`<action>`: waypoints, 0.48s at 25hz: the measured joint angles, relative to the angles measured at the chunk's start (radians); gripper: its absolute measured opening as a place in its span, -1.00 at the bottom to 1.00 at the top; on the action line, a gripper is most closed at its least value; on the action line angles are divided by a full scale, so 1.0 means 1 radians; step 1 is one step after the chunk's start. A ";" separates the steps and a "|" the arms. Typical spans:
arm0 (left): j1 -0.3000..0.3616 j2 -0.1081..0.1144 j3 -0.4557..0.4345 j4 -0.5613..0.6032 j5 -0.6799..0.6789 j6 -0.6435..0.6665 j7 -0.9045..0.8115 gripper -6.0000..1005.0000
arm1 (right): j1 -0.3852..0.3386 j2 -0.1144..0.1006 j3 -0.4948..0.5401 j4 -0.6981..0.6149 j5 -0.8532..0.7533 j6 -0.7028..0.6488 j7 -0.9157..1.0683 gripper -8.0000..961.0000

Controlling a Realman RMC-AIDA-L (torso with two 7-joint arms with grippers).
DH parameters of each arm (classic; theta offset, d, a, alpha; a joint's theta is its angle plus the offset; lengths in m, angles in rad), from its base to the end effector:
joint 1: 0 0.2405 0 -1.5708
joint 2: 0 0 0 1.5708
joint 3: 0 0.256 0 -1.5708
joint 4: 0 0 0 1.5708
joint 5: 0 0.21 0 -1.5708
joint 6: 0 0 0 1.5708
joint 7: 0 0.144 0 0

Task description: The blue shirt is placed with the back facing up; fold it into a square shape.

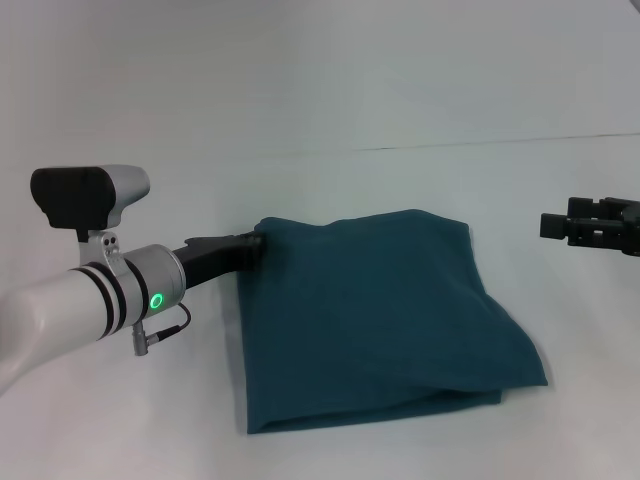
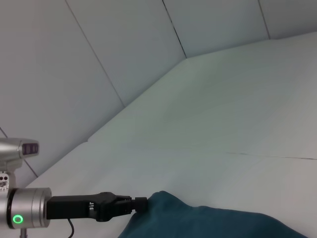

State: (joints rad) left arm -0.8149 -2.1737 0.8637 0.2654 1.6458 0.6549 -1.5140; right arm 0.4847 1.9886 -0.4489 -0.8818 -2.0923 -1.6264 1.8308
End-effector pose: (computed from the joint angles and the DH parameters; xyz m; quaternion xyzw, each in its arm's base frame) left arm -0.2315 0.4157 -0.0957 -0.8247 -0.4319 -0.2049 0.3022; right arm 0.2972 0.3376 0.1035 -0.8622 0.3834 0.2482 0.2193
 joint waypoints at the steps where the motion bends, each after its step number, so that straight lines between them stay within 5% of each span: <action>1: 0.000 0.000 0.000 0.000 0.000 0.000 0.000 -0.82 | 0.000 0.000 0.000 0.001 0.000 0.000 -0.002 0.87; 3: 0.000 0.000 0.000 0.000 0.000 0.000 0.000 -0.97 | 0.001 0.001 0.002 0.003 0.000 0.001 -0.005 0.87; 12: 0.004 0.000 -0.018 0.016 -0.001 0.000 0.000 -0.96 | 0.002 0.001 0.005 0.005 0.000 -0.001 -0.006 0.87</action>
State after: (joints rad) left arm -0.8106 -2.1737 0.8461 0.2811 1.6452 0.6547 -1.5140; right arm 0.4863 1.9894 -0.4435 -0.8770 -2.0923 -1.6269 1.8253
